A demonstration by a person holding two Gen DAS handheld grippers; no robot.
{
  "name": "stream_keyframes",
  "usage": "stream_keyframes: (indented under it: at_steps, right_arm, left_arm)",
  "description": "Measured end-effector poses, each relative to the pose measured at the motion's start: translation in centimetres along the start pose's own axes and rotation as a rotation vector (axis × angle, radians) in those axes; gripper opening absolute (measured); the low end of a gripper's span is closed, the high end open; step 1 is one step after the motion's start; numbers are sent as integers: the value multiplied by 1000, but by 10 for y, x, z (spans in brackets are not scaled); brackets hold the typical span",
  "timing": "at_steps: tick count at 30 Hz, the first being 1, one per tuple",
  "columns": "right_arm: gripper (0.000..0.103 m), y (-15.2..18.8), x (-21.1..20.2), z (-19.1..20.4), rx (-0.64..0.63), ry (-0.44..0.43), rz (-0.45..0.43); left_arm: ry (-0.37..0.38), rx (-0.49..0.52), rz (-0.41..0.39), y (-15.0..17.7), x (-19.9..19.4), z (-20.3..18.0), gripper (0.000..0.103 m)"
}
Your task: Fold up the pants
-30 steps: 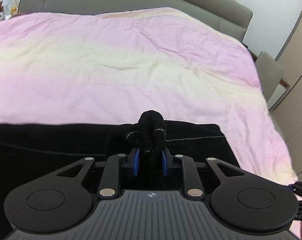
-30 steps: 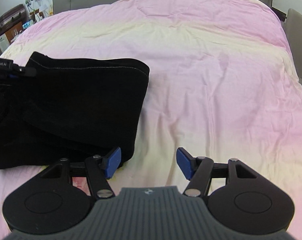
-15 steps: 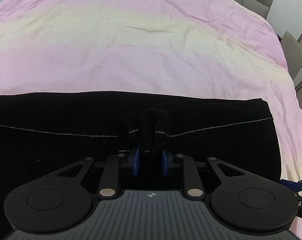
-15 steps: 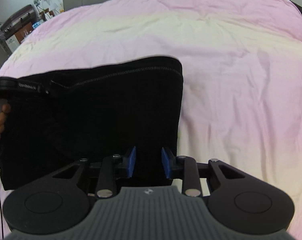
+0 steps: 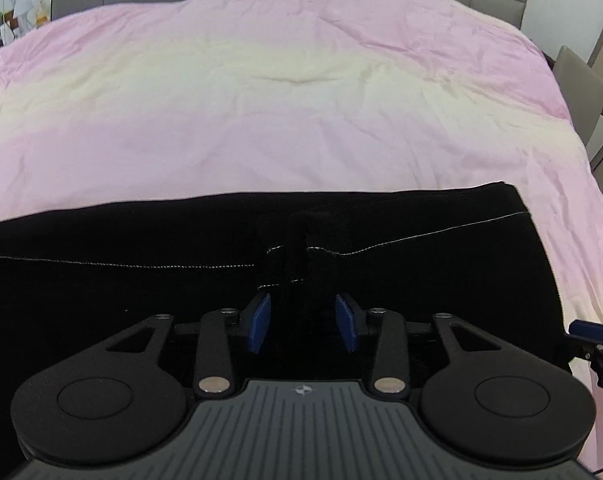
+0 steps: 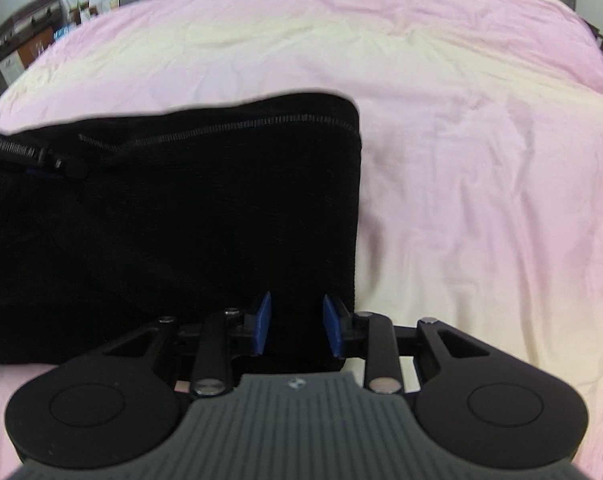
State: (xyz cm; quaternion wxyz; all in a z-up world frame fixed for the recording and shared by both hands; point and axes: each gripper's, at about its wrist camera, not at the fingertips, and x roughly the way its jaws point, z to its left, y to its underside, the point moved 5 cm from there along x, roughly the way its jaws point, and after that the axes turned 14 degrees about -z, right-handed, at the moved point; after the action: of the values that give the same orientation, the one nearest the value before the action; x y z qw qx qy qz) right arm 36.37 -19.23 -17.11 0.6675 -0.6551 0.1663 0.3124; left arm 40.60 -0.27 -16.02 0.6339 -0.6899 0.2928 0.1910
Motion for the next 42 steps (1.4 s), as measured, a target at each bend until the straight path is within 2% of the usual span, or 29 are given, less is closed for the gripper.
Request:
stream_keyframes:
  at_steps: [2,4,6,8,10,12,19,23,25,28,32,37,42]
  right_arm:
    - [32,-4,-12,2,-6,-16,-47]
    - [32,-4,-18,5,-44,-18,-64]
    - [32,5,-15,8,-67,-15,-43]
    - [32,16,-8,6,-57,-21,-10]
    - [32,24,-3,8,-73,-14,-7]
    - [34,30,3,13,-111,-9,-9]
    - [35,38,19,17,-171,1,12]
    - [35,20,14,25,-200,12,62]
    - [35,10,10,30,-229,8,66]
    - [37,-4,-2,48,-320,-34,47]
    - [39,-17,-9,85,-454,-99,19]
    - [39,-30,4,134,-581,-208,12]
    - [39,-41,26,173,-682,-295,47]
  left_arm:
    - [47,0,-7,0,-18,-7,46]
    - [82,-36,18,6,-27,-10,49]
    - [61,-50,51,17,-23,-12,49]
    - [4,-46,101,30,-9,-10,49]
    - [5,-123,161,45,5,-3,49]
    - [-3,-157,200,58,13,2,50]
    - [5,-205,196,63,15,10,52]
    - [14,-157,178,56,-11,7,54]
    - [46,-145,170,55,-31,12,56]
    - [43,-133,146,53,-65,36,60]
    - [-40,-148,122,49,-107,92,60]
    - [-167,-246,63,47,-154,176,69]
    - [-230,-444,36,62,-175,250,75]
